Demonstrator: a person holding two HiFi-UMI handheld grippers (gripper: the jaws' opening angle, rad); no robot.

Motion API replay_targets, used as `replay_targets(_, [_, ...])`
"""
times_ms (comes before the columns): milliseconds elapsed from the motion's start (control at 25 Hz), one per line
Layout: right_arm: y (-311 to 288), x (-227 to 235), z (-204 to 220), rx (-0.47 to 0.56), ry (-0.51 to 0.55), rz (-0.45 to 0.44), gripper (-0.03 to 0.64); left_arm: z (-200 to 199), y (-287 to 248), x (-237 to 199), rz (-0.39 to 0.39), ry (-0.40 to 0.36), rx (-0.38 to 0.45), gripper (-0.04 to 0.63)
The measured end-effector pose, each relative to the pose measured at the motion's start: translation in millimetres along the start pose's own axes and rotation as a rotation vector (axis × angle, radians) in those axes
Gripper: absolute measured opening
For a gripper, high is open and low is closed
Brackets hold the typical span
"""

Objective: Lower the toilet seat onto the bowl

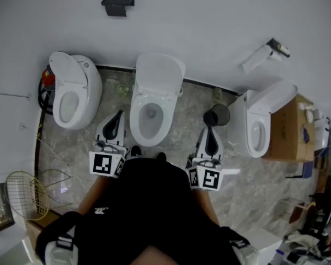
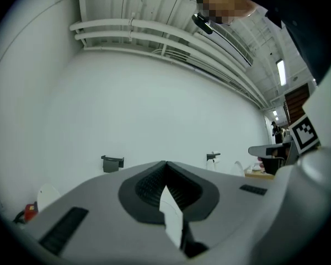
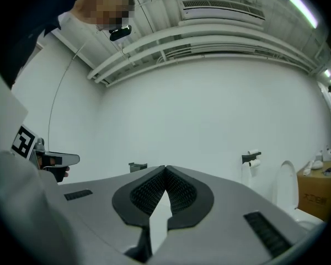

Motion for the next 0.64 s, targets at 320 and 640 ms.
replay_targets(320, [-5.2, -3.7, 5.9, -0.009, 0.015, 0.008, 0.018, 0.9, -5.3, -10.5, 0.007, -0.017, -0.005, 0.006])
replay_targets(640, [-9.6, -3.2, 4.2, -0.008, 0.016, 0.012, 0.018, 0.6, -10.4, -9.4, 0.008, -0.011, -0.005, 0.006])
Point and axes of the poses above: the fingertips, and each gripper's own axes: y backward along the fingers, x to its right, z out of its underside, the point moved 7 cm from there along y, backward along the fingers, and after that the axes turned 12 degrees about z, right-handed, at the moved point
